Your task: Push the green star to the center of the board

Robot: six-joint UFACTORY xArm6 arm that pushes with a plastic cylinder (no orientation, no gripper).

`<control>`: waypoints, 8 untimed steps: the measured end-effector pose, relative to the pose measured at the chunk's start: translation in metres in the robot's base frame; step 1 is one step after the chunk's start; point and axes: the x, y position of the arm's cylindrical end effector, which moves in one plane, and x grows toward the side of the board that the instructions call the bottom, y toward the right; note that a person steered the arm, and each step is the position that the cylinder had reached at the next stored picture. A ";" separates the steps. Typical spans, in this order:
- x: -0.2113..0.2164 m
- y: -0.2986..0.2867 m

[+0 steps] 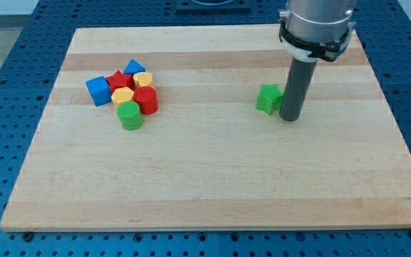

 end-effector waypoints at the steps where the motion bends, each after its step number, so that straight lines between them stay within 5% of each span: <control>1: -0.010 -0.002; 8: -0.029 -0.055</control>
